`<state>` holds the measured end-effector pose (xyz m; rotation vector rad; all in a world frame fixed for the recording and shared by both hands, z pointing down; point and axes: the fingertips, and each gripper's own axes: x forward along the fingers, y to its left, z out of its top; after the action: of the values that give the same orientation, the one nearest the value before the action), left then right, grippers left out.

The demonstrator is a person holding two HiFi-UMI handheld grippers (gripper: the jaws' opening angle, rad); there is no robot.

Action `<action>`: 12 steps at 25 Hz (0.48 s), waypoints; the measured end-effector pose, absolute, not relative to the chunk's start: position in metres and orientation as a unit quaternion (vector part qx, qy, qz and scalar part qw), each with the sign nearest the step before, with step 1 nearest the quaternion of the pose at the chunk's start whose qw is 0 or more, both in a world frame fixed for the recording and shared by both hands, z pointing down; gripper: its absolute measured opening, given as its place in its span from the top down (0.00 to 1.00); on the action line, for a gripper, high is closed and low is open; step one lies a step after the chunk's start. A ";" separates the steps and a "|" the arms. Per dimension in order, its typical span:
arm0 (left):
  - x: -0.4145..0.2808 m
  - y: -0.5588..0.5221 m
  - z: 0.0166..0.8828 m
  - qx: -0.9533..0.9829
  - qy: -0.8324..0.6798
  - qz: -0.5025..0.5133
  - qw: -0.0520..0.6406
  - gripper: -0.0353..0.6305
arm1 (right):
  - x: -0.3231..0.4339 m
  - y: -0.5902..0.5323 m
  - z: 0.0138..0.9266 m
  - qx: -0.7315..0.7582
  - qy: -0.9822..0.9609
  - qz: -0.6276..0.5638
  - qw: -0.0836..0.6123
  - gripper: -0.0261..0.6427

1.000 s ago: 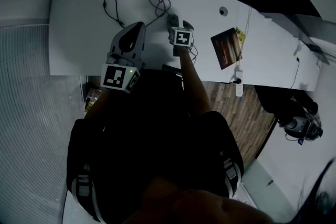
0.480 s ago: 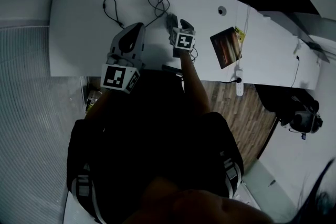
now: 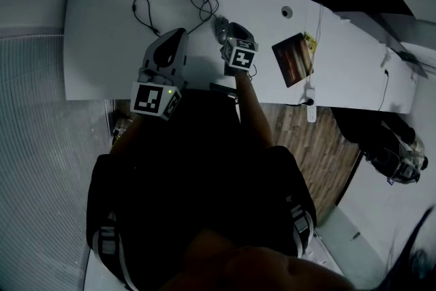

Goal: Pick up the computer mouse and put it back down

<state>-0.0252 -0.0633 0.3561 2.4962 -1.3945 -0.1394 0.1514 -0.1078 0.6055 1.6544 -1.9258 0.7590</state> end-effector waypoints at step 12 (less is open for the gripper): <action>-0.023 -0.061 0.358 0.865 -0.480 -0.045 0.139 0.94 | 0.150 -0.092 0.539 0.628 -0.720 0.235 0.178 0.96</action>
<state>-0.0229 -0.0612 0.3584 2.5004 -1.3870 -0.1295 0.1502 -0.0925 0.5395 1.7779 -2.0371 0.6661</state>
